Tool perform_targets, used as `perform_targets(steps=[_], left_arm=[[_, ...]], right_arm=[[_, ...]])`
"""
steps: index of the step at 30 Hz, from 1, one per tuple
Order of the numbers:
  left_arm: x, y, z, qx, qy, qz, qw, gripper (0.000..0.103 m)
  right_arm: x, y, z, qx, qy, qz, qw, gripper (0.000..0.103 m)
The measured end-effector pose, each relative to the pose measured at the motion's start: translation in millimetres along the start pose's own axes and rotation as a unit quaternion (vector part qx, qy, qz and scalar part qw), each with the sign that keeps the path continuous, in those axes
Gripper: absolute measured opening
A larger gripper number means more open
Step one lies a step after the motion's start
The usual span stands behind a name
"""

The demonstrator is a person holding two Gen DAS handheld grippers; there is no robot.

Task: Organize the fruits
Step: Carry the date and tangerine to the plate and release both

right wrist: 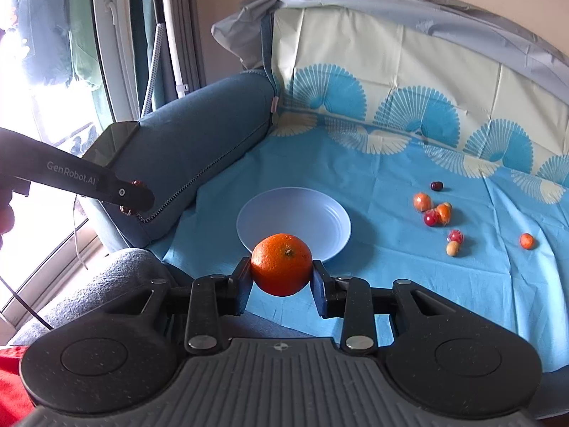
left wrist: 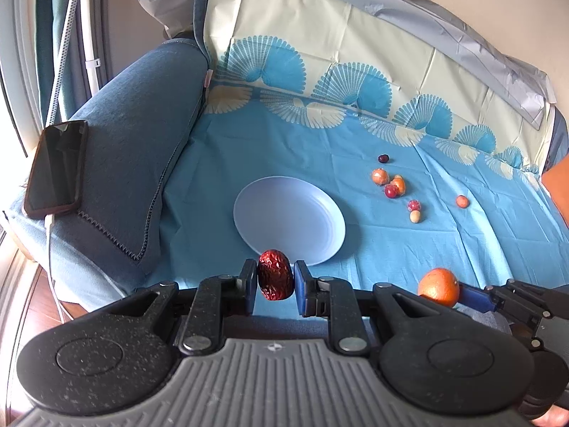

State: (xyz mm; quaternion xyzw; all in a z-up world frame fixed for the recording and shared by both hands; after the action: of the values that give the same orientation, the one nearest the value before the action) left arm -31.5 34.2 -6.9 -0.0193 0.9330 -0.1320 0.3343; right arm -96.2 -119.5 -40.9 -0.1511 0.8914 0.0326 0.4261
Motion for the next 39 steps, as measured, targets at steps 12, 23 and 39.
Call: perform_targets(steps=[12,23,39], left_arm=[[-37.5,-19.9,95.2,0.006,0.034,0.016,0.9993,0.024],[-45.8,-17.7,207.4,-0.011,0.1,0.029,0.9945,0.024],[-62.8,-4.8,236.9,-0.025,0.075,0.035,0.9962,0.103]], right_arm=[[-29.1,-25.1,82.0,0.002,0.02,0.01,1.0,0.036],[-19.8,-47.4,181.6,-0.007,0.079,0.021,0.997,0.036],[-16.8,-60.0,232.6,0.004,0.106,0.012,0.994,0.089]])
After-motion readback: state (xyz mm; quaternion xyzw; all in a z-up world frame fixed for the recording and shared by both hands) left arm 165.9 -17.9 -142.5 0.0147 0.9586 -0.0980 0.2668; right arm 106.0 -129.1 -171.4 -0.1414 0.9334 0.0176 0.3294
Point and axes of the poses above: each gripper's, at about its wrist camera, not at the fingertips, and z roughly the way its jaws point, y to its left, x to its underside, the point moved 3 cm from there along z, roughly the way its jaws point, and after that the axes turned 12 degrees about -z, right-handed, at the moved point
